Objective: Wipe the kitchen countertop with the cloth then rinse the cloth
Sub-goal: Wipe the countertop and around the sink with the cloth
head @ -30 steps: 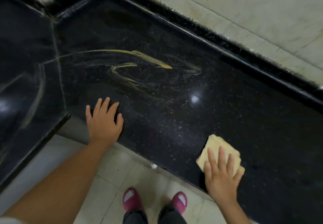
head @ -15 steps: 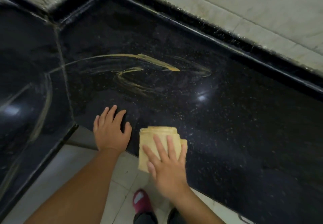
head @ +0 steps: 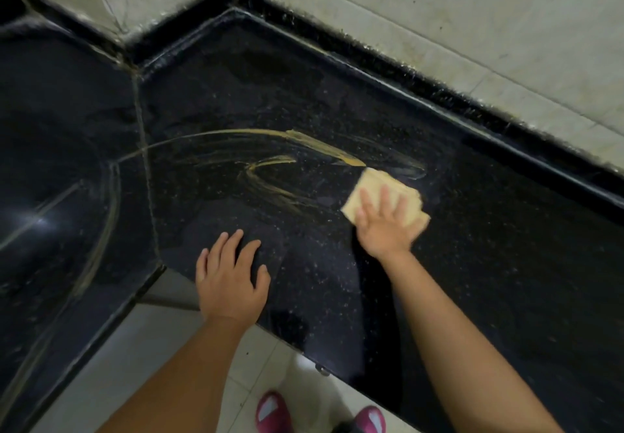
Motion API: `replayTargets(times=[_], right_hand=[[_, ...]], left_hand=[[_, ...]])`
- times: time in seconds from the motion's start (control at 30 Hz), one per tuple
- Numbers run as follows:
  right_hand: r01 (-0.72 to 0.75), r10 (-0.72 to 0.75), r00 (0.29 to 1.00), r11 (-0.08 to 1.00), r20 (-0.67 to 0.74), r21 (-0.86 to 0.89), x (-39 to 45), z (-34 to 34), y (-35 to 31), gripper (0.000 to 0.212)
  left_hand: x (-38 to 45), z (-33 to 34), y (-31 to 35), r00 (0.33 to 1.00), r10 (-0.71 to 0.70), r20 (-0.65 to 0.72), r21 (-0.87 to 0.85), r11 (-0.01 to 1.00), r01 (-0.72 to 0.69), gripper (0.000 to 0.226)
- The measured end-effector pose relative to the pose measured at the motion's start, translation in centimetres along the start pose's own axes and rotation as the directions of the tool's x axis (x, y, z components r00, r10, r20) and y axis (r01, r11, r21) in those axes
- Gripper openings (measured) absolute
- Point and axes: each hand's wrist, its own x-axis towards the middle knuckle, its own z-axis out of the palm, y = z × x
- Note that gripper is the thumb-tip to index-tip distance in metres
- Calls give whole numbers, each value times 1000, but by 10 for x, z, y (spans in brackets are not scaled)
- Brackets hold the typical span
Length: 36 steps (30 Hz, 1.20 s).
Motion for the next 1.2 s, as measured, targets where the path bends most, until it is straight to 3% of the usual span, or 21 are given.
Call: replayTargets(times=[0.1, 0.17, 0.23, 0.33, 0.4, 0.53, 0.6, 0.67, 0.73, 0.83, 0.93, 1.03, 1.13, 1.2], right_hand=[[242, -240, 970, 967, 37, -84, -1, 18, -50, 48], [400, -407, 913, 902, -13, -161, -20, 42, -52, 50], [480, -510, 858, 838, -58, -259, -55, 59, -28, 56], [532, -564, 826, 787, -14, -314, -99, 85, 49, 45], [452, -492, 869, 837, -59, -309, -111, 80, 98, 44], [51, -88, 980, 978, -178, -202, -65, 35, 128, 54], [-165, 164, 973, 986, -161, 3, -28, 3, 111, 49], [-221, 234, 963, 970, -131, 105, 6, -19, 78, 48], [-158, 166, 983, 983, -83, 95, 26, -25, 35, 49], [89, -90, 995, 995, -36, -49, 20, -5, -30, 48], [371, -387, 918, 915, -85, -157, -15, 39, -50, 51], [521, -564, 820, 806, -96, -281, -58, 69, -18, 53], [554, -599, 797, 776, -76, -302, -89, 84, 47, 44], [475, -518, 849, 834, -103, -281, -99, 79, 88, 43]], left_hand=[[-1, 2, -3, 1000, -14, -6, -9, 1000, 14, 50], [1, 2, -4, 1000, -16, -11, -15, 1000, 16, 50], [3, 0, -3, 1000, -12, -12, -24, 1000, 11, 50], [3, -2, -2, 1000, 1, -23, -31, 1000, -2, 50], [2, -2, -3, 1000, 7, -31, -32, 999, -8, 51], [1, 0, -3, 998, 23, -53, -37, 999, -25, 49], [3, 1, -3, 997, 34, -70, -45, 998, -38, 49], [4, 2, -2, 996, 36, -77, -49, 998, -40, 48], [5, 5, 0, 996, 36, -84, -48, 998, -40, 48], [3, 8, -2, 995, 34, -94, -30, 999, -37, 47], [3, 11, -6, 991, 32, -129, -15, 999, -34, 46], [5, 9, -7, 989, 28, -146, -22, 999, -31, 46], [9, 4, -10, 993, 18, -113, -11, 1000, -20, 48], [6, 5, -10, 995, 14, -103, -4, 1000, -15, 48]])
